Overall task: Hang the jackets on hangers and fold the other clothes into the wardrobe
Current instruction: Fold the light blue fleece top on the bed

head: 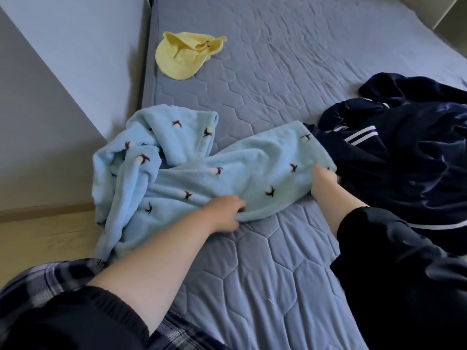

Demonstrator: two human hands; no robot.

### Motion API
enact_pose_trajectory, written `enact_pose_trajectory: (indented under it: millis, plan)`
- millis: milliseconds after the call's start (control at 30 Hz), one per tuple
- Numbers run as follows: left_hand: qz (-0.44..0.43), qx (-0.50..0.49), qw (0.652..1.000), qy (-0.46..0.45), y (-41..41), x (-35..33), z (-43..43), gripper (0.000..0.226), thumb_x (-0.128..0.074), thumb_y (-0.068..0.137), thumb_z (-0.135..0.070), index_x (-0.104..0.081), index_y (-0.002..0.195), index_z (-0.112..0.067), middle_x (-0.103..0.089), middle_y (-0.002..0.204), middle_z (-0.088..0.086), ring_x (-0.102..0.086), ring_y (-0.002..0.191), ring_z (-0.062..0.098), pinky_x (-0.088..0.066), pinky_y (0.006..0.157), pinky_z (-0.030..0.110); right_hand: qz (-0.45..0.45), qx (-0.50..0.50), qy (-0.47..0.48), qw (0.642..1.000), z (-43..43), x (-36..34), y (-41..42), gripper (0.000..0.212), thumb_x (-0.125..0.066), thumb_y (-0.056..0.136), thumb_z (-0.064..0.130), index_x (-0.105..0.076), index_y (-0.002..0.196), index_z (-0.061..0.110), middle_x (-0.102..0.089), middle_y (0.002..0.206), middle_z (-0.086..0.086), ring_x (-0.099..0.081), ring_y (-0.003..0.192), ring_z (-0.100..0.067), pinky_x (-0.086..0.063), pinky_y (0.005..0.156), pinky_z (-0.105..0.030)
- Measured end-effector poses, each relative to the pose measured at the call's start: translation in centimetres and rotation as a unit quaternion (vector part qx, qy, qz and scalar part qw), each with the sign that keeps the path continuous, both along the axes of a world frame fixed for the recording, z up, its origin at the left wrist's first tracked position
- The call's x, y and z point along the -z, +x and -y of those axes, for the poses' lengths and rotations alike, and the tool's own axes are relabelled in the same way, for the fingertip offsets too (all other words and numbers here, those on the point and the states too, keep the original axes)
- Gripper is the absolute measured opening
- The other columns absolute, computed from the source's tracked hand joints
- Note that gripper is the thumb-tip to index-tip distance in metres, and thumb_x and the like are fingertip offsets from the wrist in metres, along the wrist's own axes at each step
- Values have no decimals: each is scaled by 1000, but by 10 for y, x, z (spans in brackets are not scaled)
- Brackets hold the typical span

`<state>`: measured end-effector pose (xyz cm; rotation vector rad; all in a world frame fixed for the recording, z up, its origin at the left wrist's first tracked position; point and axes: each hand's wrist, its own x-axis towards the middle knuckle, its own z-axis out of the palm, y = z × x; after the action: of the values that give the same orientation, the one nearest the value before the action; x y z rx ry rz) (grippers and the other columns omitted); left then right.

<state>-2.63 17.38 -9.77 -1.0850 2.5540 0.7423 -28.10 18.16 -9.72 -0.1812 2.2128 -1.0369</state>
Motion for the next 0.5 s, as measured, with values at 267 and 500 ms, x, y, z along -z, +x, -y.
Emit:
enact_pose_trajectory:
  millis: [267, 500]
  plan:
    - [-68, -115, 990, -36, -15, -3, -15, 14, -57, 80, -12, -51, 90, -21, -60, 99, 7, -57, 96, 32, -39, 70, 30, -135, 88, -39, 986, -16, 3, -9, 46, -55, 88, 9, -38, 131, 13, -49, 126, -5, -50, 112, -23, -40, 87, -32]
    - [-219, -200, 955, 2, 35, 11, -8, 26, -53, 89, -10, -70, 109, -14, -66, 112, 2, -58, 106, 19, -42, 90, 25, -477, -271, 146, 823, -3, 17, 45, 91, -45, 80, 0, 7, 152, 17, 10, 160, -12, 9, 147, -29, 5, 115, -52]
